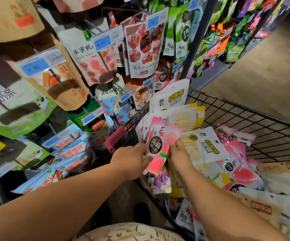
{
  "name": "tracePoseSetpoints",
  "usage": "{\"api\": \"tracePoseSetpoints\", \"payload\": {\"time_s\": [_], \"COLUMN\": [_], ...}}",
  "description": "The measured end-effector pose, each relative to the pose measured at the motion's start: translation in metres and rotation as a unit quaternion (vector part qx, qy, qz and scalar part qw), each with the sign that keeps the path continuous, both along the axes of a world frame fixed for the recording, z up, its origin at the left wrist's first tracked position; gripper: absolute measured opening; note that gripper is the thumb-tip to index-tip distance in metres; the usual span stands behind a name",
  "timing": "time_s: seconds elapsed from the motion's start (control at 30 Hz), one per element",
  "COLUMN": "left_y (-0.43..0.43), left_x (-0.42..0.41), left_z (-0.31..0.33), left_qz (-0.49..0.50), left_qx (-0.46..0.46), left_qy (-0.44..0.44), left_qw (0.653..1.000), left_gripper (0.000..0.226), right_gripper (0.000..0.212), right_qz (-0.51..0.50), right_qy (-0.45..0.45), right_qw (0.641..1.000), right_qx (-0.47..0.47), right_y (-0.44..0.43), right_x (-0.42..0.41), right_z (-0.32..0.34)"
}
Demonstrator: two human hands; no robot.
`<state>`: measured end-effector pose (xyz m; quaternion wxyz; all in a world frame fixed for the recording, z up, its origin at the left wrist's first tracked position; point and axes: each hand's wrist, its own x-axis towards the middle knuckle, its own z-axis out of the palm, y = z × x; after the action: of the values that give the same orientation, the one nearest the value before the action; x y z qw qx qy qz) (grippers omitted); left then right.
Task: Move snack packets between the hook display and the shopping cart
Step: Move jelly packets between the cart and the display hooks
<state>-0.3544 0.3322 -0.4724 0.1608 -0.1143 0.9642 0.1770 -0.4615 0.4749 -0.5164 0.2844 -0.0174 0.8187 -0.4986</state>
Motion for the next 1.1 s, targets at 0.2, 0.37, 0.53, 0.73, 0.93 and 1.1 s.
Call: {"api": "tracePoseSetpoints", "payload": {"time_s": [0.2,0.37,0.53,0.73,0.93,1.1], "left_y": [0.005,0.007,0.006,0.021,0.029,0.034], "left_x": [-0.008,-0.023,-0.044,-0.063,-0.092,-0.12], "left_z": [0.008,0.015,0.019,0.015,0.011,0.009], "left_qz": [0.076,0.076,0.083,0.125,0.184,0.147], "left_qx": [0.033,0.078,0.094,0.029,0.021,0.028], "left_qy": [-0.002,-0.019,-0.066,0.027,0.063,0.073], "left_qw": [0.997,0.994,0.99,0.991,0.981,0.986], "left_gripper": [0.067,0.099,0.065,0.06,0.057,0.057], "right_gripper": [0.027,0.018,0.021,0.038,0.03,0.015], "right_qz": [-0.114,-0.121,-0.125,-0.172,0.113,0.118], "right_qy": [-0.071,-0.104,-0.123,-0.153,-0.124,-0.084], "right_qw": [0.974,0.95,0.948,0.965,0.971,0.955], "right_qx": [-0.182,-0.268,-0.266,-0.123,0.173,0.26], "right_y": [0.021,0.032,0.025,0.046,0.061,0.06], "right_x": [-0.03,-0.043,-0.039,-0.054,-0.053,-0.064], "right_z": [0.034,0.053,0.055,0.03,-0.019,-0.036]}}
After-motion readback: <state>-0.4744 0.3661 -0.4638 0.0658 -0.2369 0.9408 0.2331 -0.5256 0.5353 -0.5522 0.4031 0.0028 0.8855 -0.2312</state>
